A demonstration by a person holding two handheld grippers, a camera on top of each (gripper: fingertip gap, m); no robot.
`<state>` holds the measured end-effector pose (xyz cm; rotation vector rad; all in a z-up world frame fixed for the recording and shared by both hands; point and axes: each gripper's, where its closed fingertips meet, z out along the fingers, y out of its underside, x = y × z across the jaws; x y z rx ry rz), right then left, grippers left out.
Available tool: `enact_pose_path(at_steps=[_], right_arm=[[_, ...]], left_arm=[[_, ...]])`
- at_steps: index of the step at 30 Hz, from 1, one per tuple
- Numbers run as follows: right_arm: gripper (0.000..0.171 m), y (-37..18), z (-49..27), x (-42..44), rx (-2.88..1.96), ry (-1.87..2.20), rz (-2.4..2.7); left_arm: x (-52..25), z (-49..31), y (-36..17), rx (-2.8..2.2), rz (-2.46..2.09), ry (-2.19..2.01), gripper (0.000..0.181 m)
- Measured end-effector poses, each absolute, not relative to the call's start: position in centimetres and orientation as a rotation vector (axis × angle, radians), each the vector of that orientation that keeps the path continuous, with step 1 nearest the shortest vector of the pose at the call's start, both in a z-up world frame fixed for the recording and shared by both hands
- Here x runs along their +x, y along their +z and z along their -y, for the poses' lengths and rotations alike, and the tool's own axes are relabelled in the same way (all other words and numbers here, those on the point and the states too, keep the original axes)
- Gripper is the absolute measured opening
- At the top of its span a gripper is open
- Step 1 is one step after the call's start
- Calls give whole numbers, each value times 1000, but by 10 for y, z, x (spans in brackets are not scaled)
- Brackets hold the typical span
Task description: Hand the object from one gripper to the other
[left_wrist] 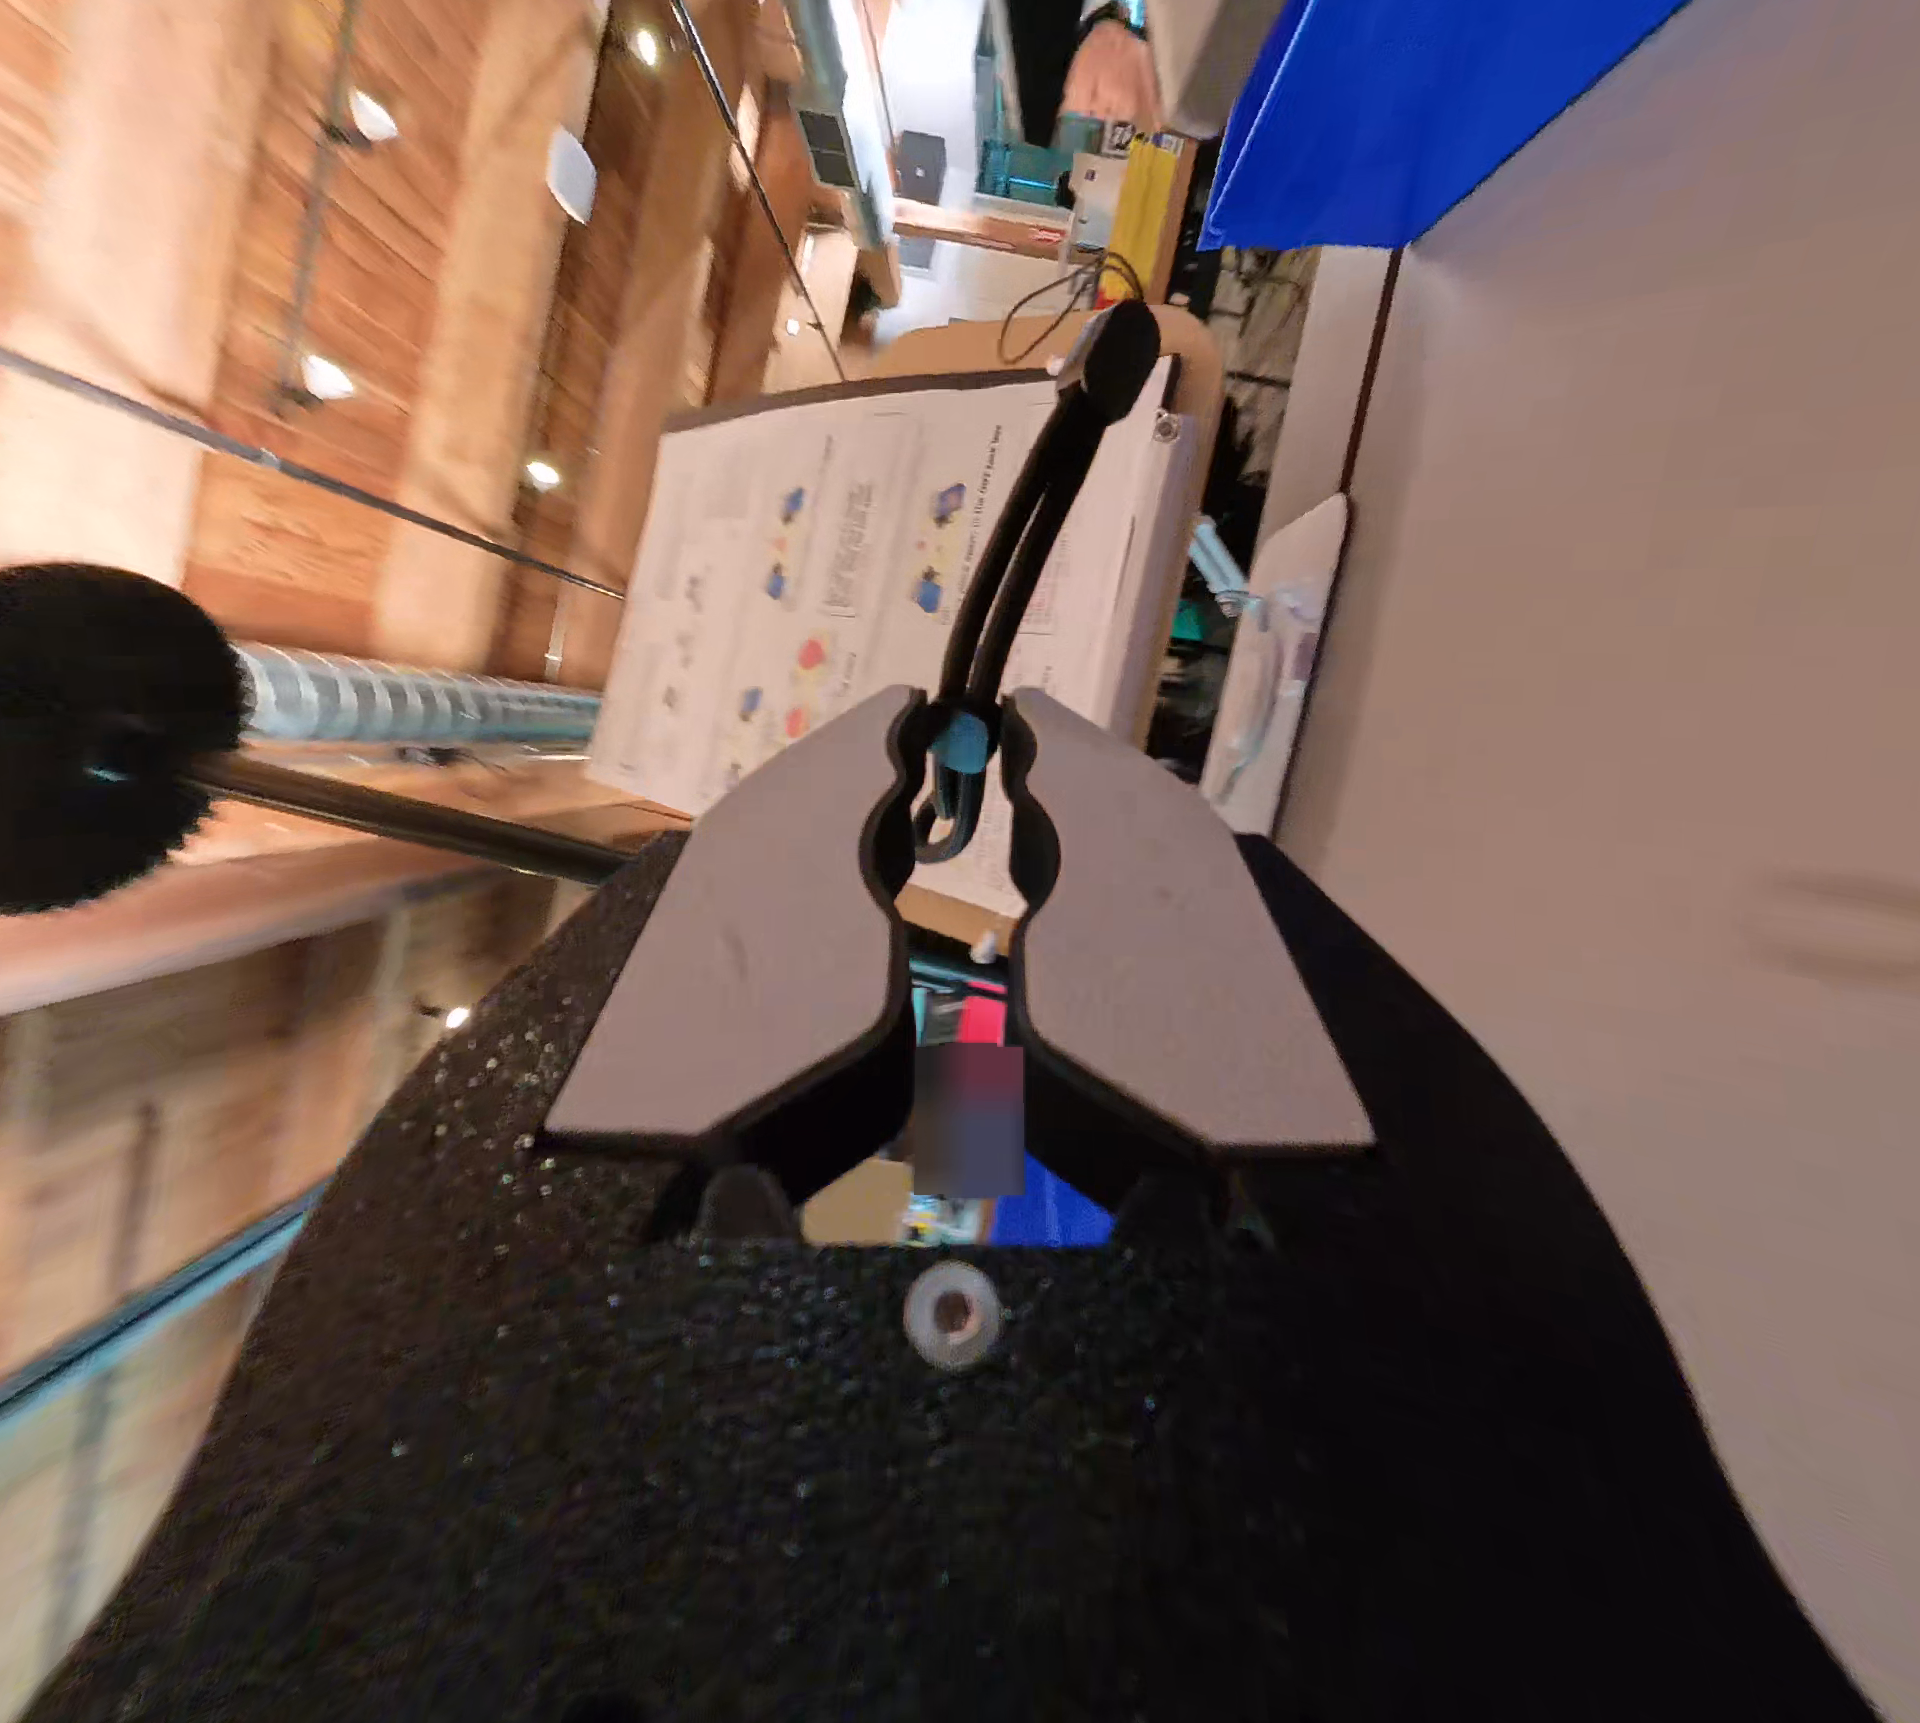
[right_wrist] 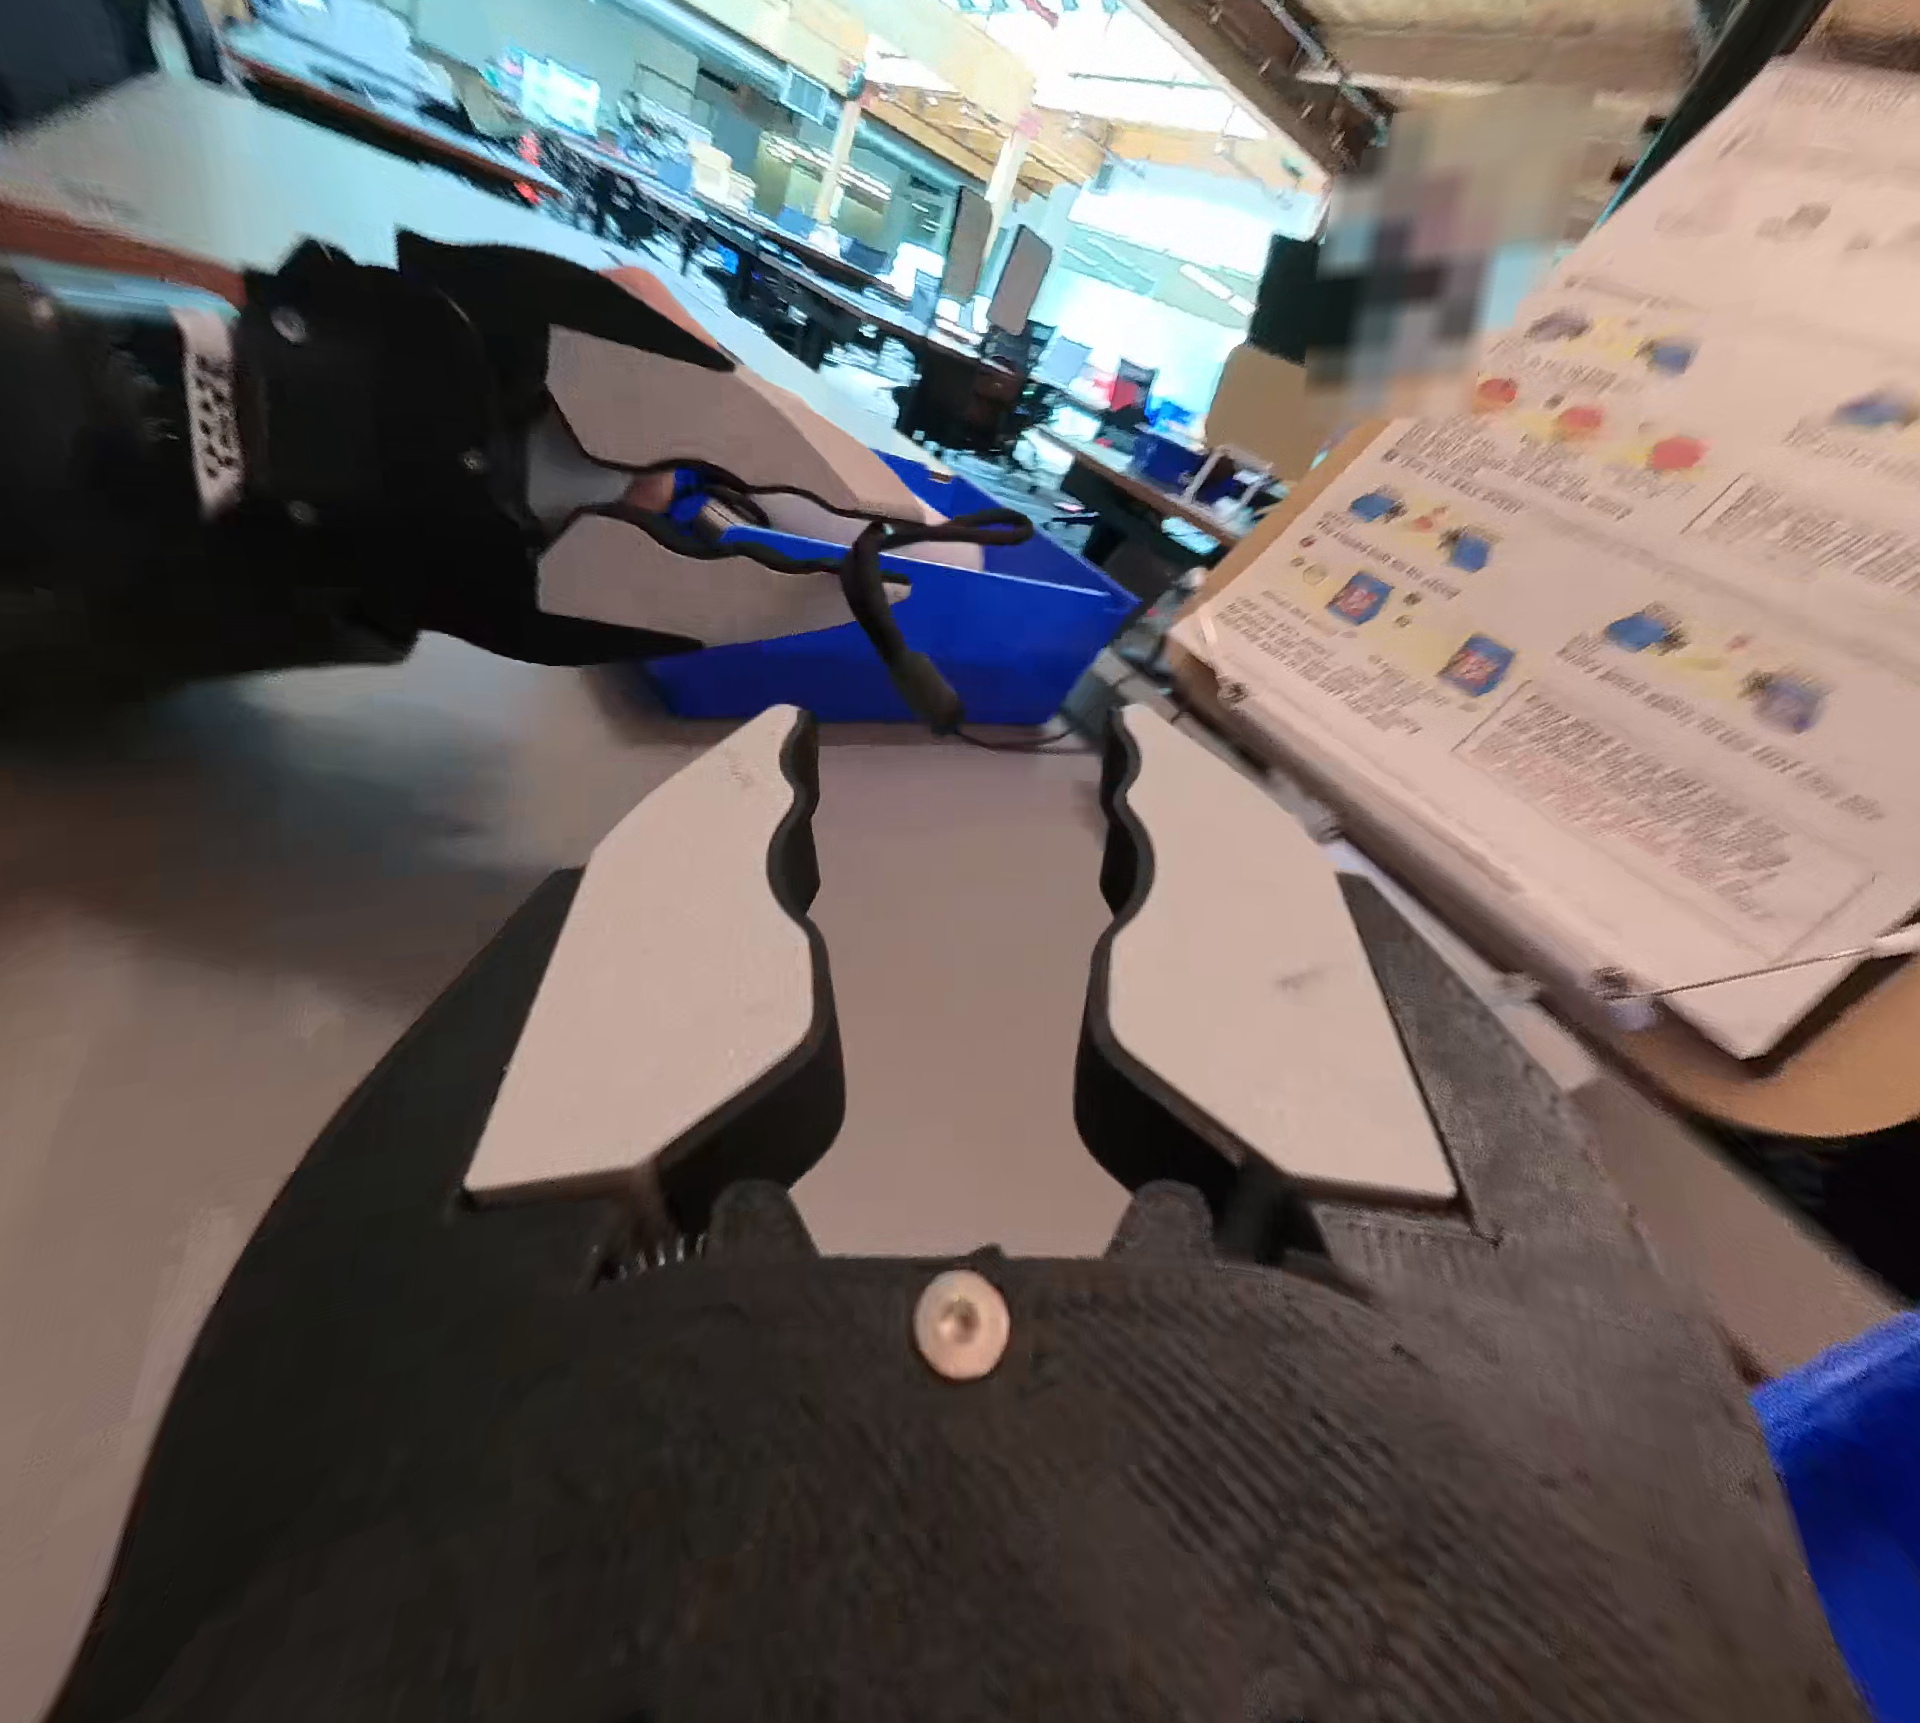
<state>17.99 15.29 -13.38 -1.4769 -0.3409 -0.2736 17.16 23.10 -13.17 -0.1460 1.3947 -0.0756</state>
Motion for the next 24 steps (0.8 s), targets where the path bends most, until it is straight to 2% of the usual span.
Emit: enact_pose_path(at_steps=[3,6,9,13,16,20,22,24], right_arm=[[49,-133,-151,181,-1457,-513,449],[36,-146,-157,174,-1496,-629,570],[9,-160,-162,177,-1560,-748,638],[7,-168,-165,184,-1615,-800,637],[7,-154,-160,201,-1564,-1006,599],[7,-138,-147,224,-1473,-1305,562],[7,-130,-141,229,-1427,-1373,536],[7,-123,-138,226,-1372,-1394,552]], left_arm=[[171,-223,-130,-26,-1360,41,12],[172,-209,-133,40,-1342,57,13],[174,-203,-136,37,-1356,28,12],[173,-200,-136,26,-1356,-14,13],[175,-196,-141,8,-1390,-79,13],[178,-185,-153,-116,-1502,-370,43],[174,-178,-147,-213,-1532,-613,49],[168,-170,-139,-313,-1571,-904,47]])
